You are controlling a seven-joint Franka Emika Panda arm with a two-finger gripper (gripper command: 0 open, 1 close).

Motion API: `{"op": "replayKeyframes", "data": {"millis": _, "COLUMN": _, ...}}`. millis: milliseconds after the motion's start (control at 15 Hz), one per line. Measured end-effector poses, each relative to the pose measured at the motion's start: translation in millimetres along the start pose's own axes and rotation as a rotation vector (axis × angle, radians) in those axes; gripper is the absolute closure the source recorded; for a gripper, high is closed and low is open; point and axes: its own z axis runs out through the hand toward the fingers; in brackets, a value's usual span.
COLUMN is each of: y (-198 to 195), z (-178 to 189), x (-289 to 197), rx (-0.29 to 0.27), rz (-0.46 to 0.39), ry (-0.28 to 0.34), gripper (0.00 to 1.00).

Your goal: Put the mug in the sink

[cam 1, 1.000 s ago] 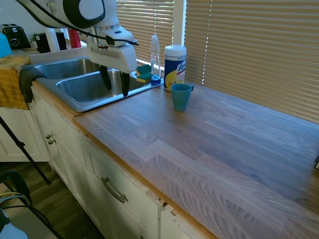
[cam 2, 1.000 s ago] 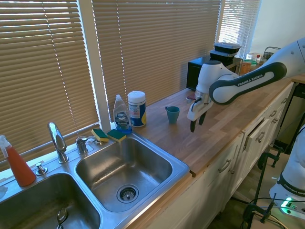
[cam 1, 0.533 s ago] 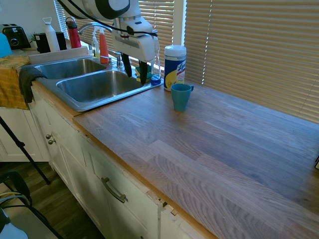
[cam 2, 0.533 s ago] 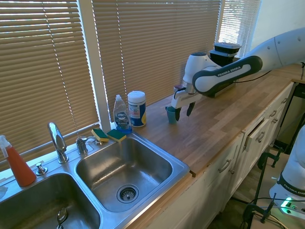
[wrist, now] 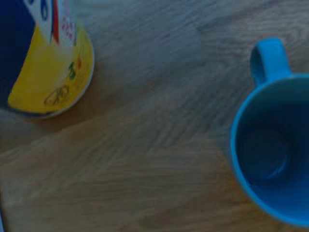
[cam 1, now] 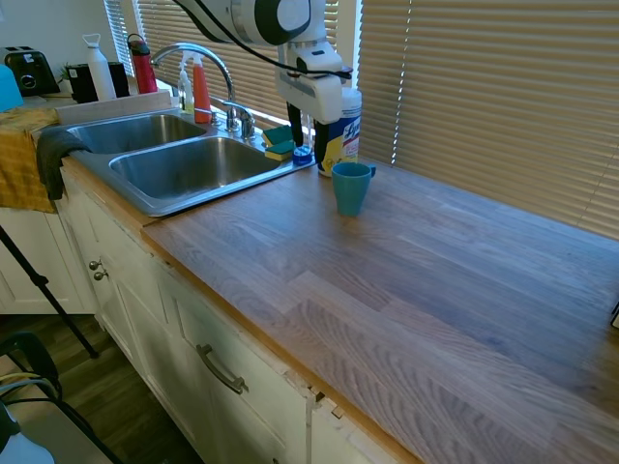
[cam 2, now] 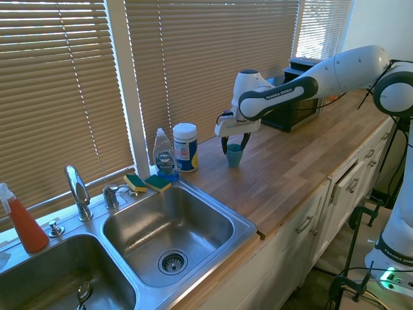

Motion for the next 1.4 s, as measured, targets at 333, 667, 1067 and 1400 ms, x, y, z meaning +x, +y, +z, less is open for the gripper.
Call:
{"op": "replayKeyframes", "data": {"millis": 333, "y": -28.2, "z": 23.0, "x": 23.7, "rx": -0.012, "rz": 0.038, "ry": -0.012, "gripper": 0.00}}
{"op": "replayKeyframes", "data": {"millis": 667, "y": -47.3, "z": 62.1, "x": 29.3, "rx": -0.055, "rz": 0.040, "ry": -0.035, "gripper": 1.00}}
{"op": "replayKeyframes", "data": {"millis": 1067, "y": -48.1, "z": 69.3, "x": 29.1, "rx": -0.064, "rz": 0.030, "ry": -0.063, "gripper": 1.00}}
{"op": "replayKeyframes", "data": {"millis": 1400, "y": -43.8, "z": 80.0, "x": 36.8, "rx": -0.080, "rz": 0.024, "ry": -0.060, "gripper": 1.00}}
